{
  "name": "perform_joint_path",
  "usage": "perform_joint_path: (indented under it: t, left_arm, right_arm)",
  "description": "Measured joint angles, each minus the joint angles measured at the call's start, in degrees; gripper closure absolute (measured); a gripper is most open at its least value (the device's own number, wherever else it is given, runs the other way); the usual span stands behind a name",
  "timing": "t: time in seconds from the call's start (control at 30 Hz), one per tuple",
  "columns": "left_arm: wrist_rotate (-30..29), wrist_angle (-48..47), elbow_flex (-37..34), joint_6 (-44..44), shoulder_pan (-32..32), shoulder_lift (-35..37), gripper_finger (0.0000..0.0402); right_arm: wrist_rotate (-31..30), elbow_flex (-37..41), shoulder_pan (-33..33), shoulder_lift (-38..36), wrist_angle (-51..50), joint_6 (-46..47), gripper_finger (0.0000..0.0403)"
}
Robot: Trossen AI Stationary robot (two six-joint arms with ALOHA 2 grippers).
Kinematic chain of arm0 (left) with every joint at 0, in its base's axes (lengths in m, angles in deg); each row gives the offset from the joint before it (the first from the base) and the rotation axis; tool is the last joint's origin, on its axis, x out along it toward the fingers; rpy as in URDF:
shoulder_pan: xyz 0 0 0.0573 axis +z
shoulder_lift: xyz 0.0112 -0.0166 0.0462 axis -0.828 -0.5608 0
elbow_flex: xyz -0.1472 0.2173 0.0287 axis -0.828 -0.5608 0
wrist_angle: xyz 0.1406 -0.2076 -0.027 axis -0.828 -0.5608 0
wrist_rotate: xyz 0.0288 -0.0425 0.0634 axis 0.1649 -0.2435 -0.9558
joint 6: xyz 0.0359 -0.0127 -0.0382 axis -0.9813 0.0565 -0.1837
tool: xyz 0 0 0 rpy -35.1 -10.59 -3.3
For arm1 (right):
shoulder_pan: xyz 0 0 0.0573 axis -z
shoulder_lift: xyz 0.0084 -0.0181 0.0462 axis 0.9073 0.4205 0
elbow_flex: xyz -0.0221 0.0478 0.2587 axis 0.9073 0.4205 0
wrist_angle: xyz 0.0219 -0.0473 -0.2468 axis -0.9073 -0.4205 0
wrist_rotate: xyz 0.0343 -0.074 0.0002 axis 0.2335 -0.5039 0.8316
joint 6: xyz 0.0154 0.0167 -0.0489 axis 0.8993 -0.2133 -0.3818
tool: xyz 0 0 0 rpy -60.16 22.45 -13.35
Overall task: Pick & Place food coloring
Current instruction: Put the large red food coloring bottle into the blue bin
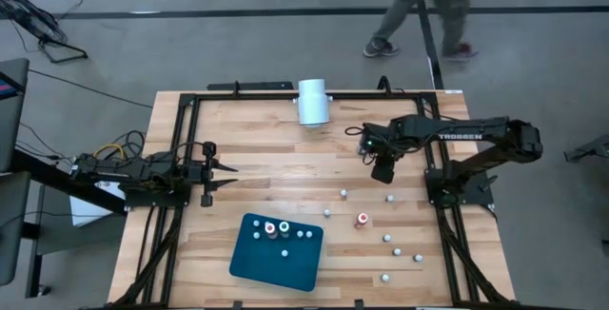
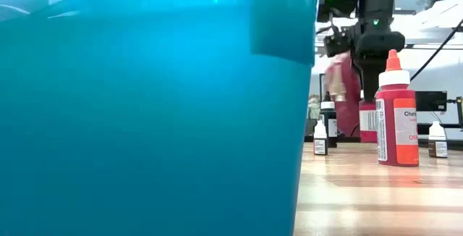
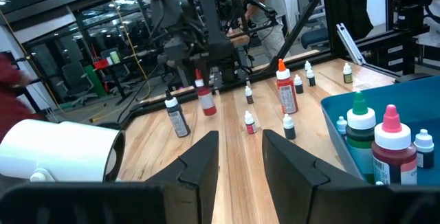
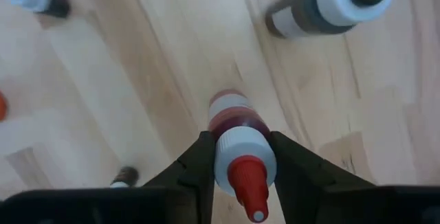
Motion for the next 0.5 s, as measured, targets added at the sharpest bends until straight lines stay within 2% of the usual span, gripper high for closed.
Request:
perform_joint_path:
  t: [0.27,0.5]
  left_arm:
    - [0.0,0.0,0.0,0.0,0.0,0.0,0.0297]
    - [0.0,0.0,0.0,0.0,0.0,0.0,0.0297]
  right_arm:
    - [0.4,-2.8,-3.7,-3.8,-1.1,-2.1,0.0293]
    - [0.1,-9.6,-6.8,-3.8,-0.9,-4.4,0.0296]
